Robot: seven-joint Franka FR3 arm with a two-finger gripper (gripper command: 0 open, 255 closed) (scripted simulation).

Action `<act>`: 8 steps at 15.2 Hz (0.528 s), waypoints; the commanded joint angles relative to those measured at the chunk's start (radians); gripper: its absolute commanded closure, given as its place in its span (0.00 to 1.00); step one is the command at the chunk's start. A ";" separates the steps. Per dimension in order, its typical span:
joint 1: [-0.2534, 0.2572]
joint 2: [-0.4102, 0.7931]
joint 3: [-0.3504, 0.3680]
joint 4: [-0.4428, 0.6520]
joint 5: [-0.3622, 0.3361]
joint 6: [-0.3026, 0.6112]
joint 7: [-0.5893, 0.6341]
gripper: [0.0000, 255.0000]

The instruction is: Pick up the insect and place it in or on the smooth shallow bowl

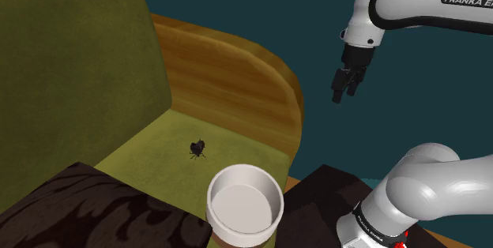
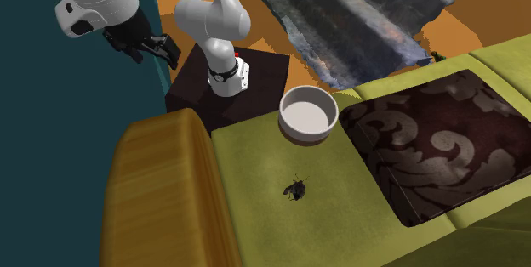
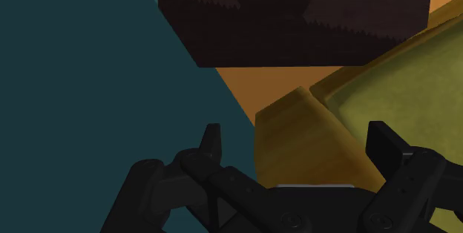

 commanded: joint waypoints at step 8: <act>0.062 0.085 0.131 -0.033 0.122 0.138 0.157 0.00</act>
